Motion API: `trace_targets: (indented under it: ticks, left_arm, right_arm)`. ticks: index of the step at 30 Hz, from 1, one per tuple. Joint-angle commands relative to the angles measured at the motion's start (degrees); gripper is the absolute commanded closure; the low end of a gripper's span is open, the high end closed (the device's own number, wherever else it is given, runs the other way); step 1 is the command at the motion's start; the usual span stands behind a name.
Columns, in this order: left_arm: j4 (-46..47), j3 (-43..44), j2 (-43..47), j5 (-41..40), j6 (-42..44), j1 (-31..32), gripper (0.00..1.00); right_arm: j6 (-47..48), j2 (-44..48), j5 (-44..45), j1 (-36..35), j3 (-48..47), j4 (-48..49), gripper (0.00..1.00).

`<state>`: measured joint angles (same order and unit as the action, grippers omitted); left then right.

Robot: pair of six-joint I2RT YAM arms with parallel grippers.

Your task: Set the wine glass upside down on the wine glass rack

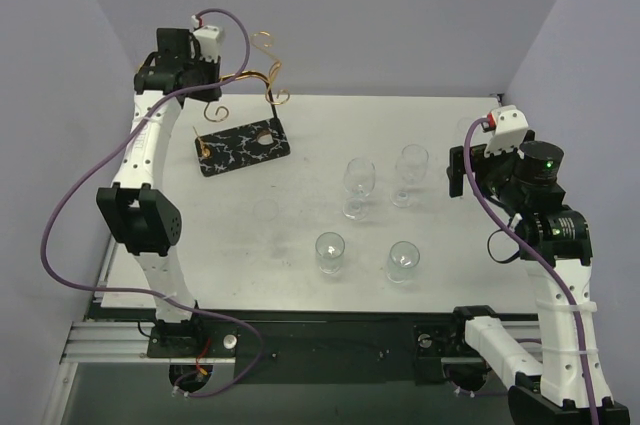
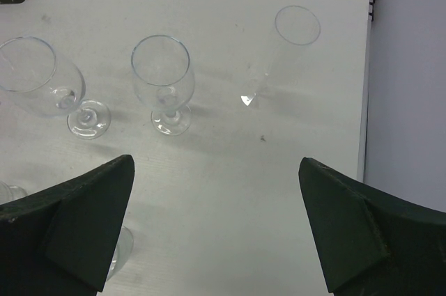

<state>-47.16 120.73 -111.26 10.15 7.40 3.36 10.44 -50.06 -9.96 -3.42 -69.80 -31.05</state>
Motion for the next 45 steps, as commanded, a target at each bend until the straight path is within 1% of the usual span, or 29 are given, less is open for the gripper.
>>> trace_targets:
  ticks: [1,11,13,19,26,30,35,40,45]
  left_arm:
    - [-4.08,4.60,-1.94,4.26,1.56,0.42,1.00]
    - [-6.28,4.34,-1.15,14.18,4.11,0.51,1.00]
    - [-6.63,4.34,-1.15,15.42,4.20,0.86,1.00]
    - [-8.39,4.95,-0.45,15.78,4.91,3.58,1.00]
    - [-12.78,9.69,-1.94,10.77,2.54,7.89,1.00]
    - [-16.12,13.03,-2.99,10.76,1.48,9.82,1.00]
    - [-17.53,13.48,-2.47,8.40,0.95,13.69,1.00]
    - [-17.01,12.78,-2.03,5.50,-3.08,16.15,1.00]
    - [-16.30,11.73,-1.85,2.59,-4.50,19.84,1.00]
  right_arm:
    - [-0.06,0.23,-0.94,0.26,0.45,0.55,0.00]
    - [-0.07,-0.03,-0.94,0.26,0.45,0.46,0.00]
    - [-0.07,-0.12,-0.94,0.26,0.37,0.38,0.00]
    - [0.11,-0.12,-0.77,0.34,0.37,0.29,0.00]
    - [0.29,-0.56,-0.59,0.34,0.19,0.02,0.00]
    - [0.37,-0.83,-0.33,0.34,0.10,0.11,0.00]
    - [0.55,-1.18,-0.15,0.34,-0.07,0.02,0.00]
    - [0.64,-1.79,0.20,0.34,-0.25,-0.50,0.00]
    - [0.72,-2.06,0.46,0.34,0.01,-0.59,0.00]
